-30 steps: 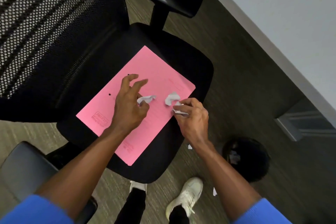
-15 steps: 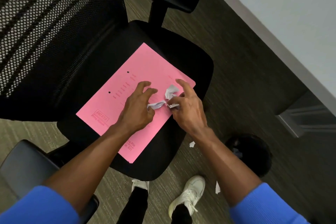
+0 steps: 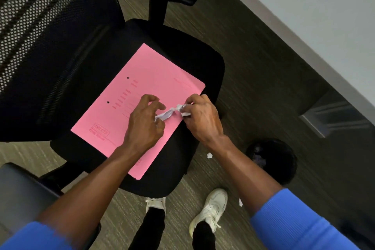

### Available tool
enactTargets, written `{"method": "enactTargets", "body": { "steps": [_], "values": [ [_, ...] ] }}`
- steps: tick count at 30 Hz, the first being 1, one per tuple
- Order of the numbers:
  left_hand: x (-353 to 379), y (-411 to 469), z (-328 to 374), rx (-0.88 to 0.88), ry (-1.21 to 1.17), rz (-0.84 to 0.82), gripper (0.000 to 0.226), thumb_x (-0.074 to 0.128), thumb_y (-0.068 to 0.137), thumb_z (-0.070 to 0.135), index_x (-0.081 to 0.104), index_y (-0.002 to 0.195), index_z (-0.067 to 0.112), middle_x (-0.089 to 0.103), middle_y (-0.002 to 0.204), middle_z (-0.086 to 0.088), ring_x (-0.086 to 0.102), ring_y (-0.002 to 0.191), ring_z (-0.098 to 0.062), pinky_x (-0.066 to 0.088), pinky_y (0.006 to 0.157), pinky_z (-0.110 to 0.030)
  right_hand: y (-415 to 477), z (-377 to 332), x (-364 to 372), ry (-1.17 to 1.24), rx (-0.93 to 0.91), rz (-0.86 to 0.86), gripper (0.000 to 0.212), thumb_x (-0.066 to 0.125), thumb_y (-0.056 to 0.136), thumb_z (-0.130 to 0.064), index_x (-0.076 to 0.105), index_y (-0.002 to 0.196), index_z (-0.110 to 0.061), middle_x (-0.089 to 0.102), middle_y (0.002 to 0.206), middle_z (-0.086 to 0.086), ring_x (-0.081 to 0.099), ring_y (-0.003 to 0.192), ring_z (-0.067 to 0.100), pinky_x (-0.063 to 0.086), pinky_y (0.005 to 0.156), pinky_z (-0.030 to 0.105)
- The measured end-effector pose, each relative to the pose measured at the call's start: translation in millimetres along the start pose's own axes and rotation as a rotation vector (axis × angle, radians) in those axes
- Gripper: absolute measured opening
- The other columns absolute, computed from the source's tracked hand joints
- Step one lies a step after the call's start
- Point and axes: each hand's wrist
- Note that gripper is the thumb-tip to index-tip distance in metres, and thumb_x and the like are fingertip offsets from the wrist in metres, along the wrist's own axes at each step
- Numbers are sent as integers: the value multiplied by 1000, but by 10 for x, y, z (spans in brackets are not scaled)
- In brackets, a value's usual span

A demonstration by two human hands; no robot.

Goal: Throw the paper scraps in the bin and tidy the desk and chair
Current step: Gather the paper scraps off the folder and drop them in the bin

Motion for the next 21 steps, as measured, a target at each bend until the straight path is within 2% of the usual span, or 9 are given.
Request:
{"method": "enactTargets", "body": {
  "steps": [3, 7, 9, 12, 13, 14, 16, 19, 21],
  "values": [
    [109, -64, 106, 65, -19, 14, 30, 76, 81, 0, 76, 112, 5, 62, 131, -9, 68, 99, -26, 47, 70, -21, -266, 195, 51, 43, 148, 82, 17, 76, 91, -17, 84, 106, -21, 67, 113, -4, 55, 101, 19, 42, 80, 25],
    [351, -181, 449, 116, -93, 2, 30, 72, 77, -1, 75, 104, 10, 62, 121, -2, 66, 90, -23, 53, 73, -32, -788, 534, 8, 225, 420, 237, 13, 82, 85, -18, 86, 97, -22, 71, 99, -3, 66, 90, 19, 51, 77, 27],
    [533, -233, 666, 158, -118, -22, 32, 71, 75, -4, 74, 103, 12, 61, 117, 1, 64, 91, -19, 51, 72, -31, -1067, 772, -18, 305, 613, 259, 15, 85, 85, -21, 86, 100, -22, 79, 99, 0, 73, 89, 20, 54, 78, 26],
    [856, -281, 983, 217, -136, -87, 31, 71, 76, -4, 73, 103, 11, 60, 115, 3, 64, 97, -15, 43, 79, -16, -1479, 1155, -21, 392, 886, 254, 19, 86, 85, -19, 85, 104, -15, 83, 103, 7, 76, 93, 17, 56, 85, 28],
    [965, -285, 1088, 229, -144, -112, 30, 71, 76, -4, 73, 103, 11, 60, 115, 4, 64, 98, -14, 42, 82, -13, -1604, 1299, -7, 417, 914, 285, 18, 87, 84, -15, 85, 101, -13, 82, 103, 9, 74, 92, 10, 55, 88, 24],
    [1083, -290, 1193, 241, -152, -138, 30, 71, 77, -3, 73, 102, 12, 59, 113, 4, 64, 97, -14, 43, 83, -12, -1721, 1444, 9, 433, 917, 322, 15, 87, 82, -10, 85, 97, -10, 82, 101, 11, 72, 89, 5, 51, 86, 13],
    [1328, -310, 1401, 257, -136, -174, 23, 73, 77, 0, 71, 97, 11, 59, 108, 0, 64, 91, -19, 49, 78, -22, -1903, 1743, 56, 444, 967, 335, 13, 89, 80, -9, 86, 92, -10, 83, 98, 10, 74, 90, 9, 42, 78, -1],
    [1736, -329, 1682, 120, -84, -214, 11, 77, 78, 4, 68, 83, 1, 64, 97, -16, 65, 83, -33, 47, 70, -33, -2122, 2171, 116, 516, 1121, 313, 18, 90, 79, -24, 86, 96, -17, 83, 97, 7, 75, 89, 16, 49, 75, 17],
    [2034, -337, 1834, -15, -82, -265, 12, 76, 80, 8, 72, 85, -3, 72, 94, -21, 69, 88, -37, 46, 71, -33, -2239, 2397, 144, 539, 1128, 337, 18, 89, 79, -21, 87, 94, -13, 83, 93, 9, 73, 82, 14, 45, 65, 10]
  ]
}}
Point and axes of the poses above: each hand's wrist, its own y-axis towards the middle knuckle, its own x-axis out of the palm, z = x × y
